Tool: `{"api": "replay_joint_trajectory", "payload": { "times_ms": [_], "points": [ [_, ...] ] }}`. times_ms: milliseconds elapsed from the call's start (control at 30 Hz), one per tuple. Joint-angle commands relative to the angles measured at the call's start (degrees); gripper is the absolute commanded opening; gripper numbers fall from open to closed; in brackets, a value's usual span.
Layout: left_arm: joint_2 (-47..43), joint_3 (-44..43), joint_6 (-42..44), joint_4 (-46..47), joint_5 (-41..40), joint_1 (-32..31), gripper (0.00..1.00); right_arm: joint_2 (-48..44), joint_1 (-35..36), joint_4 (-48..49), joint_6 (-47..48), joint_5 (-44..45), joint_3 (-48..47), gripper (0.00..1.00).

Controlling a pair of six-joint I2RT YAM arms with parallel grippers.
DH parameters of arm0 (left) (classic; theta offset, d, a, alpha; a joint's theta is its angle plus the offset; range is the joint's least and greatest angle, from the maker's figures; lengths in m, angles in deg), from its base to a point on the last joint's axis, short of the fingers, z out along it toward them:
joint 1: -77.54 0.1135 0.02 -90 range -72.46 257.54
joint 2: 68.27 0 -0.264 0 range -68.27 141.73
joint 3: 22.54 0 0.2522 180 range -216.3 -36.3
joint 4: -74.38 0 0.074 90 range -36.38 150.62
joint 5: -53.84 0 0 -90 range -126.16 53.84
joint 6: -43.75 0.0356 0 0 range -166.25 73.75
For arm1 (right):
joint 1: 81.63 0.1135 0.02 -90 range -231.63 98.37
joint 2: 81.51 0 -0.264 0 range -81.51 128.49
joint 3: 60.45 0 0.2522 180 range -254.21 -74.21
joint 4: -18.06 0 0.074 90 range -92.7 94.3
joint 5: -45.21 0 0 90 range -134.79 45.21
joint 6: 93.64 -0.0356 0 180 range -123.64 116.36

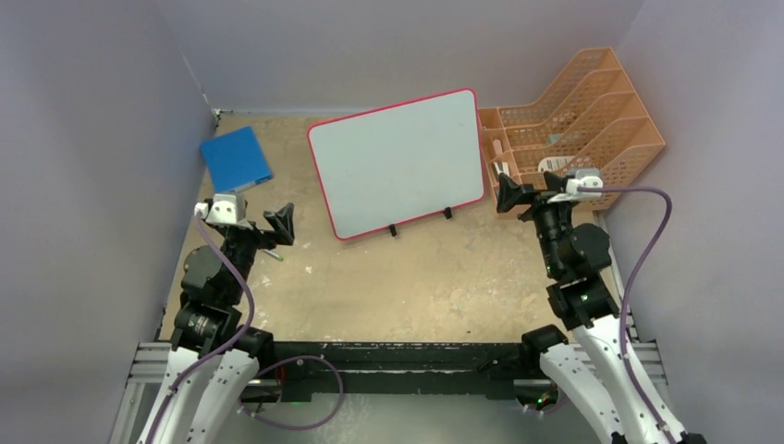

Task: Write a sentence on the whiteboard
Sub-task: Move the whiteboard to the center of the board.

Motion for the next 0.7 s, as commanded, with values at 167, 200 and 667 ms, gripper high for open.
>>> {"api": "replay_joint_trajectory", "payload": {
  "times_ms": [167,200,667],
  "points": [
    [0.98,-1.4,-0.89,0.97,-0.38,-0.2,1.0,15.86,-0.27,-5.98,-4.43,-9.48,-7.39,0.99],
    [1.02,-1.37,-0.9,0.93,-0.46,-0.2,1.0,17.28,-0.31,-5.85,-4.73,-9.96,-7.53,0.99],
    [2.56,-1.28,-0.99,1.34,-0.56,-0.2,1.0,44.64,-0.27,-6.25,-5.15,-14.24,-11.73,0.9]
  ]
}}
